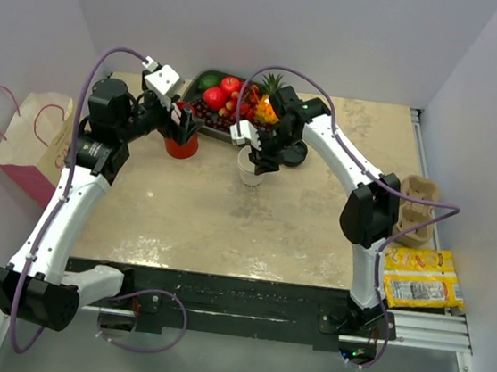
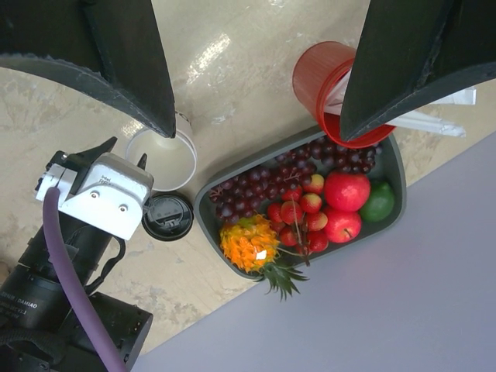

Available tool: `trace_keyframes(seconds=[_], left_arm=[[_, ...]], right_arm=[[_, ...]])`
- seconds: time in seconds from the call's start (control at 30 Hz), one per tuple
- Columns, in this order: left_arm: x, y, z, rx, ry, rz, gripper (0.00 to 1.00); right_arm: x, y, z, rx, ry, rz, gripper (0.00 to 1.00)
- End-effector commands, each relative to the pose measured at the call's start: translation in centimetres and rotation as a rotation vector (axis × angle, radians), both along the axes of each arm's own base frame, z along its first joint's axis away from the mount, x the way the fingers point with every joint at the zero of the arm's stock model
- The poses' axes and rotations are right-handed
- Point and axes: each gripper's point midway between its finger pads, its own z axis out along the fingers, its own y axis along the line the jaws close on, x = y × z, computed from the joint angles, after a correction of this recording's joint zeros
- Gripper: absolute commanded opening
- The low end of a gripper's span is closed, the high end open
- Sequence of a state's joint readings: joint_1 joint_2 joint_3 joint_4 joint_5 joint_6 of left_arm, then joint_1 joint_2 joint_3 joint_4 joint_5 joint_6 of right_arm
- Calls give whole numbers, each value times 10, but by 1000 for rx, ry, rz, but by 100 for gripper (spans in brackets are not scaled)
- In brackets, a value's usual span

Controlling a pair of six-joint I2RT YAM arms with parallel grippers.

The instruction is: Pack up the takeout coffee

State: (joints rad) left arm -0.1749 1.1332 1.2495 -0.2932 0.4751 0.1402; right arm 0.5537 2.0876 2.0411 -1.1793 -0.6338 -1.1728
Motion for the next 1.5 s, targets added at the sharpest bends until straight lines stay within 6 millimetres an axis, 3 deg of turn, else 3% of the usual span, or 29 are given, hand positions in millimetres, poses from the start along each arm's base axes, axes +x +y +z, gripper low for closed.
trace_keyframes(seconds=[0.0, 0.23, 0.8, 1.07, 1.27, 1.47], left_arm=[[-3, -1, 6, -38, -12, -14, 91], [-2, 0, 4, -40, -8, -12, 91], [1, 3, -2, -49, 6, -5, 91], [2, 4, -4, -54, 11, -6, 91], [2, 4, -5, -59, 14, -5, 91], [3, 5, -6, -63, 17, -4, 91]], right_arm=[[7, 1, -4, -16, -40, 0, 44], [15, 0, -10, -29, -63, -28, 43], [14, -1, -18, -54, -55, -8, 37], [4, -4, -21, -74, -34, 25, 43], [7, -2, -18, -65, -48, 14, 40], [9, -1, -18, -67, -51, 2, 28]])
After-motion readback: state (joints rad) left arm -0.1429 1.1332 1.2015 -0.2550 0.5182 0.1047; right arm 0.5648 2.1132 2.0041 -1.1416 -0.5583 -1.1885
